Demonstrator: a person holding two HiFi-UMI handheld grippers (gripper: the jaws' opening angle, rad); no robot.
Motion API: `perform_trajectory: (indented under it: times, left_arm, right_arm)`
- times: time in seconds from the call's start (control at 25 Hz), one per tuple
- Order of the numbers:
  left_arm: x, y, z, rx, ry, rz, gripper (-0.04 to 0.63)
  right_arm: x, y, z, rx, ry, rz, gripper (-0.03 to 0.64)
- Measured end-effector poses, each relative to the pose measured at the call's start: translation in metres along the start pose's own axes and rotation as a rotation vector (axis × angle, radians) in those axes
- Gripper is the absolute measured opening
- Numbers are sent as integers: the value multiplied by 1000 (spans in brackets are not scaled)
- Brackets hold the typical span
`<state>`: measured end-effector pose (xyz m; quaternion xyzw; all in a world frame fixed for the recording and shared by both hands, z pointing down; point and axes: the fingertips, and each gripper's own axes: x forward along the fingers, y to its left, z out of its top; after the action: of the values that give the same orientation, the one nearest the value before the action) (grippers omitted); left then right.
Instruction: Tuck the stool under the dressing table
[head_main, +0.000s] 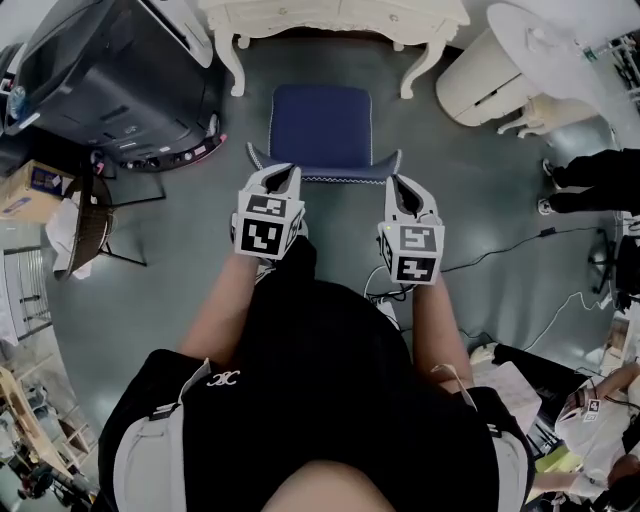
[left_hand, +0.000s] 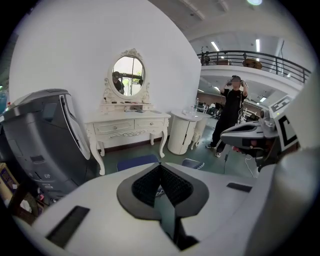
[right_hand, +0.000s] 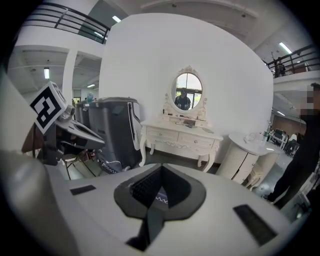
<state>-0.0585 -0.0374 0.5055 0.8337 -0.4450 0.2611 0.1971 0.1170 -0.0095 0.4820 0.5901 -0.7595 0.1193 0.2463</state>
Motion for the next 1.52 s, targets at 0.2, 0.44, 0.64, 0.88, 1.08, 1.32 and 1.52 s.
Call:
perform_trajectory:
  times: [0.2,0.44,0.64,0.88,1.08,1.32,1.52]
  left_arm:
    - [14,31,6,29,23,-73,6]
    - [29,65,5,89,72,-168,6]
    - [43,77,-9,111,131,-220,6]
    - [51,61,-21,173,191,-330,8]
    - [54,45,-31,208,237,-380,42]
    - [58,18,-51,261,320,-452,161]
    - [62,12,-64,225,377,-423,192]
  right_arm:
    - [24,-2,1,-60,79,-3,8]
    - [57,-4,-4,-67,186,23,8]
    - [80,0,-10,-133,267,100,8]
    - [85,4,-33,-183,351,206,8]
    - [76,1,-57,-209,389,319,8]
    - [74,-5,-84,-214,453,461,110]
    - [79,-13,-99,-211,486,564,179]
